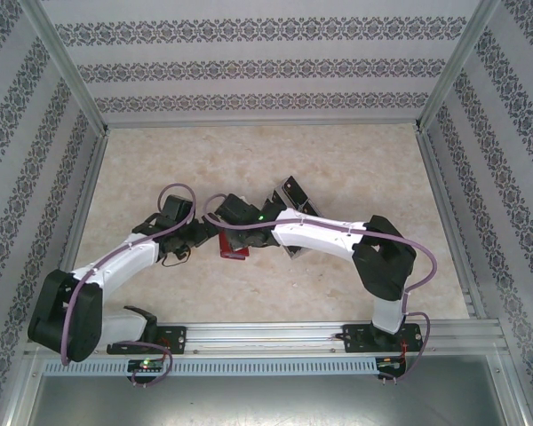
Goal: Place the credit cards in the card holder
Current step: Pick up the card holder from the center of the table, then pass the card holder.
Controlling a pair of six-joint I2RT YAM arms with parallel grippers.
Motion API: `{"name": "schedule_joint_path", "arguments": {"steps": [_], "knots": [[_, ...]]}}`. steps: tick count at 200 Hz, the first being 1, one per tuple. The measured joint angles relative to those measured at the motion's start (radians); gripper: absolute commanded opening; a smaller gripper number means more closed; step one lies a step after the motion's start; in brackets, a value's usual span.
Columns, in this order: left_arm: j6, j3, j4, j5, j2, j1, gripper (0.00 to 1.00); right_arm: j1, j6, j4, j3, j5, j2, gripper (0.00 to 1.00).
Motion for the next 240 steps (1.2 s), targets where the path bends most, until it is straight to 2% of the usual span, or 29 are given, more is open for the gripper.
{"name": "schedule_joint_path", "arguments": {"steps": [44,89,122,152,169,193,216,240], "knots": [[-0.012,-0.023,0.084,0.048,-0.005,-0.013,1.00,-0.002,0.000,0.012,0.000,-0.008,0.000,0.00],[-0.066,-0.085,0.167,0.082,-0.005,-0.027,0.86,-0.002,0.000,0.018,0.000,-0.020,0.008,0.00],[-0.100,-0.095,0.226,0.097,-0.005,-0.032,0.66,-0.002,0.000,0.020,0.000,-0.024,0.013,0.00],[-0.116,-0.103,0.289,0.117,-0.005,-0.032,0.41,-0.003,0.001,0.022,-0.001,-0.024,0.013,0.00],[-0.129,-0.114,0.328,0.132,-0.002,-0.032,0.32,-0.002,0.001,0.028,-0.006,-0.024,0.013,0.00],[-0.135,-0.128,0.369,0.145,0.012,-0.034,0.33,-0.002,0.001,0.028,-0.008,-0.023,0.013,0.00],[-0.134,-0.134,0.387,0.158,0.018,-0.039,0.53,-0.003,0.001,0.032,-0.015,-0.023,0.013,0.00],[-0.138,-0.134,0.394,0.163,0.018,-0.050,0.50,-0.003,0.002,0.035,-0.019,-0.023,0.013,0.00]]}}
